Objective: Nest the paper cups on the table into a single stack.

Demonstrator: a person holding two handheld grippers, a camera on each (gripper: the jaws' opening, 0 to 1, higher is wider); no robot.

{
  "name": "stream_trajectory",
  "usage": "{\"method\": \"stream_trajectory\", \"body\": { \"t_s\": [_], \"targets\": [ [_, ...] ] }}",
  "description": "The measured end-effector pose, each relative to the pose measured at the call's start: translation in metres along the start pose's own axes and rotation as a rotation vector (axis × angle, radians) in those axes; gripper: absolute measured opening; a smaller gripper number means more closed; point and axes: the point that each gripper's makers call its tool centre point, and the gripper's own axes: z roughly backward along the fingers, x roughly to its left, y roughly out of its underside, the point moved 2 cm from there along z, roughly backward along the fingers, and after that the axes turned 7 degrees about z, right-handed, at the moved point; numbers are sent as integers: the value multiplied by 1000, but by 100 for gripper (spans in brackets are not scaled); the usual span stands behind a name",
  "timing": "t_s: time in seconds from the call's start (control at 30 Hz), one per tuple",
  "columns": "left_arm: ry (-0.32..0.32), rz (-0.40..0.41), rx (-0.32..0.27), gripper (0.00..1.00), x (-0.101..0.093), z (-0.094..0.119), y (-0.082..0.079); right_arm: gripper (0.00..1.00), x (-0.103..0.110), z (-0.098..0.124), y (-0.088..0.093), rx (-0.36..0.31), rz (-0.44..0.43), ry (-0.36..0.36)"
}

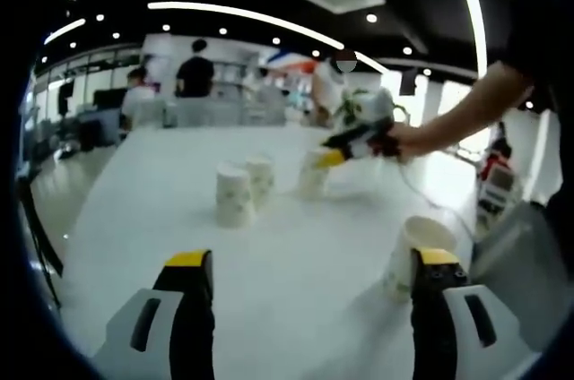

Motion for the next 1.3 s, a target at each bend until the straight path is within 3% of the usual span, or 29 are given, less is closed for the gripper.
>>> {"method": "stream_trajectory", "body": {
  "t_s": [0.53, 0.7, 1.3],
  "targets": [
    [9, 9, -24, 86, 3, 12, -11, 34, 24, 21, -33, -59, -3, 14],
    [26, -8, -42, 83, -1, 11, -15, 34, 33, 29, -43, -76, 9, 5],
    [50, -11, -50, 87, -5, 6, -21, 34, 54, 63, -69, -139, 43, 26]
  ]
}}
